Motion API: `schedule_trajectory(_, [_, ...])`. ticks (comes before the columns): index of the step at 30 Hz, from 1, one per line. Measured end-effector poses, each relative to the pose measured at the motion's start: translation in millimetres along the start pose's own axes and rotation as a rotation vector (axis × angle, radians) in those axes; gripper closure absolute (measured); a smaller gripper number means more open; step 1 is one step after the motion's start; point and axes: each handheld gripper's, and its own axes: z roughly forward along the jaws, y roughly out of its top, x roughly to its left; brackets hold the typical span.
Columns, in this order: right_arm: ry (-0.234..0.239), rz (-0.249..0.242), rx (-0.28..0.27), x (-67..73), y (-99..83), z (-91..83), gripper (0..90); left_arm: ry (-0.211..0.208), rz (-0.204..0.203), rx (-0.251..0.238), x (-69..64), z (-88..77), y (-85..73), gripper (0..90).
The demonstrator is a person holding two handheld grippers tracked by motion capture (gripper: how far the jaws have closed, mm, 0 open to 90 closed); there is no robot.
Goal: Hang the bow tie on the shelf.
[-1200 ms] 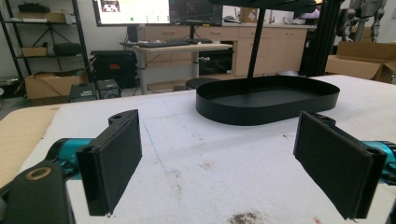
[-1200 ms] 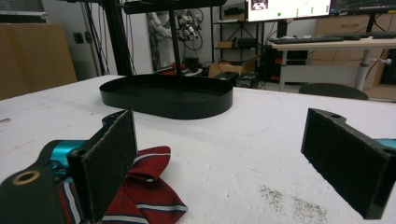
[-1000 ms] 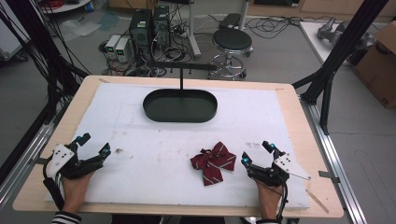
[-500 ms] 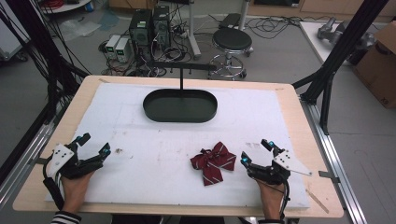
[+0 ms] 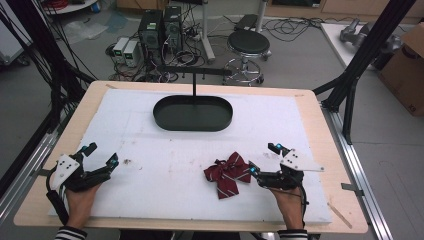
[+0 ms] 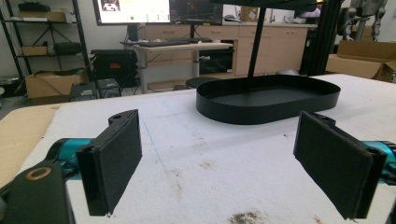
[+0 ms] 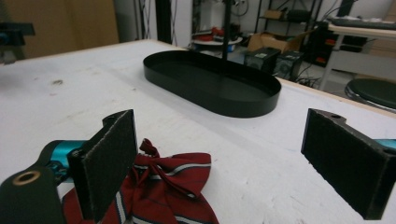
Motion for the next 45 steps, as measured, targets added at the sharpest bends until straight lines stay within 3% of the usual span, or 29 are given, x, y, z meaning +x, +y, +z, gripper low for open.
schedule_trajectory(17, [0.143,-0.133,0.224,4.5,28.7,40.7,9.7,-0.004,-0.004,0.001,0.0,0.3,0.0,15.5])
schedule_trajectory(21, [0.184,-0.183,0.269,6.0,33.5,50.4,15.2,-0.004,-0.005,0.001,0.0,0.4,-0.1,15.6])
schedule_trajectory(28, [0.237,-0.215,0.341,9.0,40.2,66.2,19.1,-0.005,-0.005,0.002,0.1,0.4,0.0,15.5])
schedule_trajectory(32, [0.273,-0.255,0.38,10.5,42.5,75.2,23.8,-0.005,-0.007,0.003,0.1,0.3,0.1,15.6])
schedule_trajectory(45, [0.348,-0.319,0.508,14.9,36.8,102.1,31.4,-0.007,-0.007,0.004,0.8,0.2,0.1,15.6])
